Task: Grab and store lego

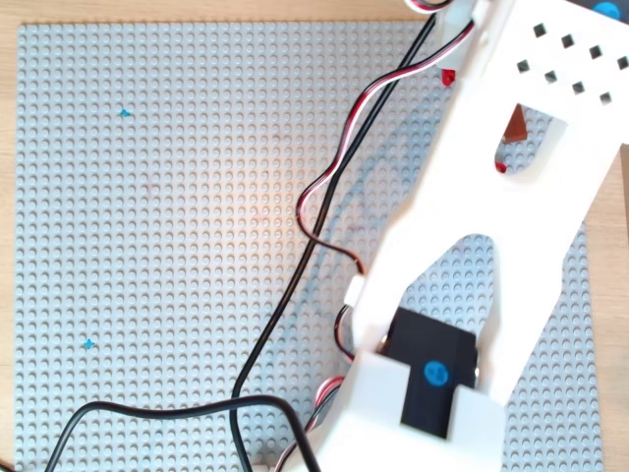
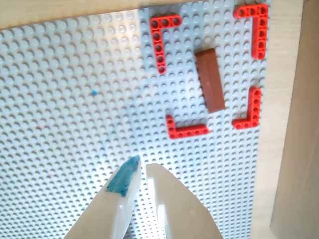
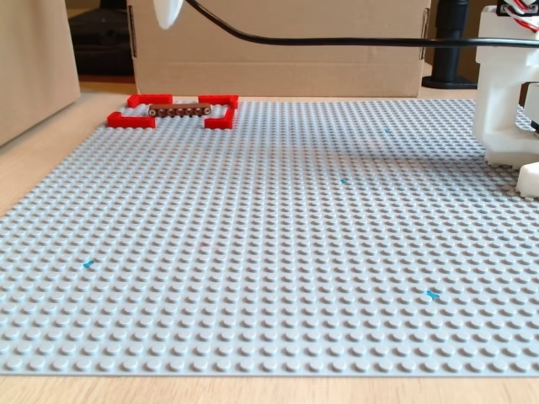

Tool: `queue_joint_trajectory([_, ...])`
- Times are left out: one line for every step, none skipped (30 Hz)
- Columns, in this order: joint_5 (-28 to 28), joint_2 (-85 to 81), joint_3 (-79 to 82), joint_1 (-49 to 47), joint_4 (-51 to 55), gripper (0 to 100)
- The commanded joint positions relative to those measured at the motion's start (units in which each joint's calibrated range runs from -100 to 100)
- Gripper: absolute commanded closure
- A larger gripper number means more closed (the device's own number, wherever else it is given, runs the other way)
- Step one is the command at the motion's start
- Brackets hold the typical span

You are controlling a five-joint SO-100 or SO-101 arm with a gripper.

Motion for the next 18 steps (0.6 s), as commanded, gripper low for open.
queue_joint_trajectory([-2.91,-17.19,17.22,-1.56,0.69,99])
queue_joint_trajectory([-3.7,-21.0,22.58,-1.94,0.6,99])
queue_joint_trajectory([-4.32,-24.73,27.66,-2.16,0.6,99])
queue_joint_trajectory([-4.69,-28.12,32.2,-2.45,0.52,99])
queue_joint_trajectory([-4.95,-31.5,36.82,-2.9,0.43,99])
queue_joint_trajectory([-5.0,-34.81,41.27,-3.2,0.43,99])
queue_joint_trajectory([-5.0,-38.11,45.26,-3.72,0.26,99])
queue_joint_trajectory([-5.05,-41.24,49.07,-4.38,0.17,99])
queue_joint_trajectory([-5.42,-44.71,53.07,-5.05,0.26,99])
queue_joint_trajectory([-6.31,-47.51,56.33,-5.64,0.34,99])
queue_joint_trajectory([-7.51,-50.81,59.96,-6.68,0.34,99])
queue_joint_trajectory([-8.71,-53.86,63.32,-7.72,0.26,99])
queue_joint_trajectory([-9.81,-57.08,66.5,-8.61,0.17,99])
queue_joint_trajectory([-10.33,-60.29,69.58,-9.35,0.17,99])
queue_joint_trajectory([-10.8,-63.43,72.67,-9.95,0.17,99])
queue_joint_trajectory([-10.75,-66.3,75.39,-10.24,0.08,99])
queue_joint_trajectory([-10.75,-69.35,78.02,-10.54,0.08,99])
queue_joint_trajectory([-10.75,-72.15,80.47,-10.69,0.08,99])
